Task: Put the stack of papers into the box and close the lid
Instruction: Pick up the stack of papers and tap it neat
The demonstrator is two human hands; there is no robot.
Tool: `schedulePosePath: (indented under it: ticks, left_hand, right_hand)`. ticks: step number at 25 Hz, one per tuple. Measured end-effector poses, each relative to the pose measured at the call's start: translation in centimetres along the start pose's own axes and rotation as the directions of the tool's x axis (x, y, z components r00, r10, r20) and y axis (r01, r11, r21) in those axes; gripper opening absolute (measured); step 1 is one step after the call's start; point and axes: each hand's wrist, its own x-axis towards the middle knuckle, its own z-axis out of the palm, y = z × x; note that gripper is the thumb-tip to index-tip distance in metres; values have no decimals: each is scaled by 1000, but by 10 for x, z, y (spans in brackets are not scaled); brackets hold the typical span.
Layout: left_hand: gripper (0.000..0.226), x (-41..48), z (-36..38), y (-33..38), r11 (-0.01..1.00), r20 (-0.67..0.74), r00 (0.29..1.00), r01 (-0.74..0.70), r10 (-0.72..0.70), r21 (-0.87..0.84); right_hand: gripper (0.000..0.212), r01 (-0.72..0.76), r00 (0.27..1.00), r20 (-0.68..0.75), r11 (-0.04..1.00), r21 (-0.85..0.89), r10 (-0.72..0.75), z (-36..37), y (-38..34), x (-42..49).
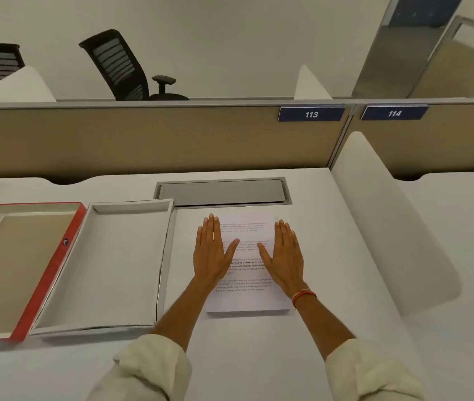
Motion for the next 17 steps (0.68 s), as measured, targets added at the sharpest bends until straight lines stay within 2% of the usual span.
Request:
schedulePosePath:
  ticks: [6, 12, 15, 17]
  left_hand:
    - [92, -4, 12, -8, 994, 84, 991, 102, -105, 34]
    - [97, -10, 22, -13, 977, 159, 965, 213, -207, -21]
    - [102, -10, 18, -7, 948, 132, 941, 317, -312, -19]
    - [101, -7, 14, 2, 898, 103, 893, 437, -439, 38]
  right_hand:
    - [87, -111, 989, 97, 994, 11, 109, 11, 1, 0]
    - [92, -263, 955, 190, 947, 182, 229, 21, 4, 4]
    - [88, -402, 911, 175, 901, 163, 374, 16, -2, 15]
    - [87, -507, 851, 219, 855, 106, 478, 11, -6, 25]
